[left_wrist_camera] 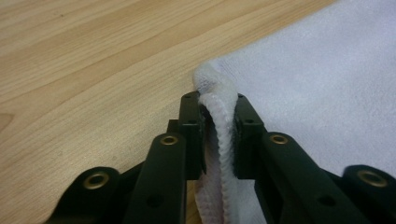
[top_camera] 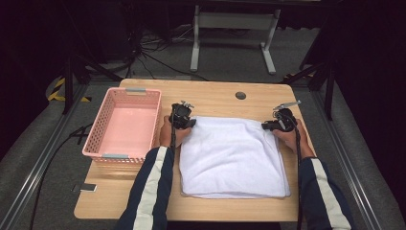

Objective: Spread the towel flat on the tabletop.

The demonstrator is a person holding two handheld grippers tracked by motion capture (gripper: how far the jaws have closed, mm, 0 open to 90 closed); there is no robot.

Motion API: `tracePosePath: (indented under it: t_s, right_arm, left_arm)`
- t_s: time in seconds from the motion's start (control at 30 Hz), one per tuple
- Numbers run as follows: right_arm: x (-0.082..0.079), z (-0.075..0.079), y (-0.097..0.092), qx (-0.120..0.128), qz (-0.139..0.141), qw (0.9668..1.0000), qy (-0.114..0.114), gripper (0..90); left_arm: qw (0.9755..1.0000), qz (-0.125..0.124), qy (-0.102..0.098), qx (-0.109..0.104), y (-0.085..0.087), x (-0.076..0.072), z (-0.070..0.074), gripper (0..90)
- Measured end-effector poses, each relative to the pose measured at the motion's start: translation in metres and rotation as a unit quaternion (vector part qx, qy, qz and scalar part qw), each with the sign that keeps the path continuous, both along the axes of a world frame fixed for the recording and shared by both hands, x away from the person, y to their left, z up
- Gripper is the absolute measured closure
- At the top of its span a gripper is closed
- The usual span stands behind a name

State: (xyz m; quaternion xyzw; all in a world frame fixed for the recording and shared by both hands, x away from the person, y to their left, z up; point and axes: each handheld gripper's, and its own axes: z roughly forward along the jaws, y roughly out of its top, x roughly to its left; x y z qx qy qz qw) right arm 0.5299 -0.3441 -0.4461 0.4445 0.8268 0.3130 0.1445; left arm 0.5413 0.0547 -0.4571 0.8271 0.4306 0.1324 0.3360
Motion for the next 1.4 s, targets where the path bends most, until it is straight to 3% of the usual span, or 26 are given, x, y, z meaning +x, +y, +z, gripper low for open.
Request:
tracePosePath:
  t_s: [0.07,0.1,0.13,0.17,0.2,0.23,0.4,0.47,0.57,0.67,0.73,0.77,0.8,0.83,0.87,0.93,0.97,1.0,1.07,1.1,1.13,1.17,1.2,1.27,1.33,1.4]
  right_arm:
    - [-0.001,0.001,0.001,-0.004,0.004,1.0000,-0.008,81.4]
    - [-0.002,0.003,0.001,-0.003,0.003,0.9999,-0.015,82.0]
    - [-0.002,0.005,0.001,0.002,0.003,0.9997,-0.026,82.3]
    - [-0.003,0.009,0.001,0.001,0.007,0.9994,-0.034,82.3]
    - [-0.003,0.014,0.001,0.006,0.008,0.9988,-0.047,82.4]
    - [-0.003,0.014,0.001,0.006,0.008,0.9988,-0.047,82.4]
    - [-0.003,0.044,0.001,0.021,0.004,0.9954,-0.093,82.7]
    - [-0.003,0.052,0.002,0.022,0.002,0.9937,-0.110,82.8]
    - [-0.006,0.058,0.005,0.028,0.015,0.9926,-0.118,82.8]
    - [-0.010,0.060,0.005,0.032,0.027,0.9917,-0.122,82.8]
    - [-0.018,0.063,0.002,0.039,0.037,0.9904,-0.127,82.8]
    - [-0.026,0.065,-0.002,0.049,0.053,0.9888,-0.130,82.8]
    - [-0.026,0.065,-0.002,0.049,0.053,0.9888,-0.130,82.8]
    - [-0.038,0.068,-0.006,0.055,0.070,0.9872,-0.132,82.8]
    - [-0.038,0.068,-0.006,0.055,0.070,0.9872,-0.132,82.8]
    - [-0.050,0.070,-0.009,0.054,0.088,0.9852,-0.137,82.8]
    - [-0.057,0.071,-0.011,0.055,0.097,0.9845,-0.136,82.7]
    - [-0.070,0.071,-0.014,0.061,0.119,0.9815,-0.137,82.8]
    - [-0.084,0.071,-0.017,0.059,0.139,0.9787,-0.139,82.7]
    - [-0.084,0.071,-0.017,0.059,0.139,0.9787,-0.139,82.7]
    - [-0.091,0.071,-0.018,0.065,0.148,0.9768,-0.140,82.7]
    - [-0.100,0.071,-0.020,0.062,0.154,0.9756,-0.143,82.7]
    - [-0.113,0.070,-0.023,0.072,0.171,0.9723,-0.142,82.6]
    - [-0.120,0.069,-0.024,0.071,0.180,0.9707,-0.143,82.6]
    - [-0.131,0.066,-0.025,0.067,0.191,0.9697,-0.137,82.5]
    - [-0.147,0.061,-0.025,0.071,0.209,0.9664,-0.131,82.4]
  left_arm:
    - [1.0000,0.000,-0.003,0.004,-0.001,-0.001,0.002,80.0]
    - [0.9997,0.005,-0.020,-0.010,-0.002,-0.003,0.007,80.1]
    - [0.9997,0.005,-0.020,-0.010,-0.002,-0.003,0.007,80.2]
    - [0.9994,0.007,-0.032,-0.008,-0.001,-0.004,0.011,80.2]
    - [0.9988,0.012,-0.043,-0.020,-0.001,-0.006,0.017,80.2]
    - [0.9984,0.011,-0.050,-0.022,-0.001,-0.006,0.021,80.2]
    - [0.9965,0.008,-0.082,-0.012,-0.002,-0.003,0.049,80.0]
    - [0.9959,0.012,-0.086,-0.024,-0.001,-0.003,0.056,79.7]
    - [0.9947,0.003,-0.099,-0.025,0.003,-0.007,0.062,79.4]
    - [0.9948,-0.005,-0.095,-0.036,0.006,-0.014,0.067,79.5]
    - [0.9942,-0.023,-0.100,-0.033,0.006,-0.024,0.073,79.5]
    - [0.9922,-0.040,-0.112,-0.039,0.007,-0.037,0.078,79.5]
    - [0.9922,-0.040,-0.112,-0.039,0.007,-0.037,0.078,79.6]
    - [0.9900,-0.061,-0.124,-0.028,0.007,-0.051,0.083,79.6]
    - [0.9900,-0.061,-0.124,-0.028,0.007,-0.051,0.083,79.7]
    - [0.9883,-0.079,-0.124,-0.040,0.008,-0.067,0.084,79.6]
    - [0.9870,-0.087,-0.130,-0.039,0.009,-0.075,0.084,79.6]
    - [0.9847,-0.107,-0.130,-0.044,0.011,-0.090,0.081,79.6]
    - [0.9830,-0.118,-0.136,-0.038,0.015,-0.105,0.077,79.6]
    - [0.9830,-0.118,-0.136,-0.038,0.015,-0.105,0.077,79.7]
    - [0.9813,-0.126,-0.136,-0.049,0.018,-0.115,0.075,79.7]
    - [0.9807,-0.129,-0.140,-0.047,0.019,-0.120,0.074,79.7]
    - [0.9792,-0.134,-0.147,-0.041,0.021,-0.130,0.072,79.6]
    - [0.9767,-0.149,-0.149,-0.042,0.025,-0.143,0.067,79.6]
    - [0.9757,-0.154,-0.151,-0.039,0.027,-0.154,0.063,79.5]
    - [0.9744,-0.161,-0.149,-0.051,0.031,-0.168,0.058,79.3]
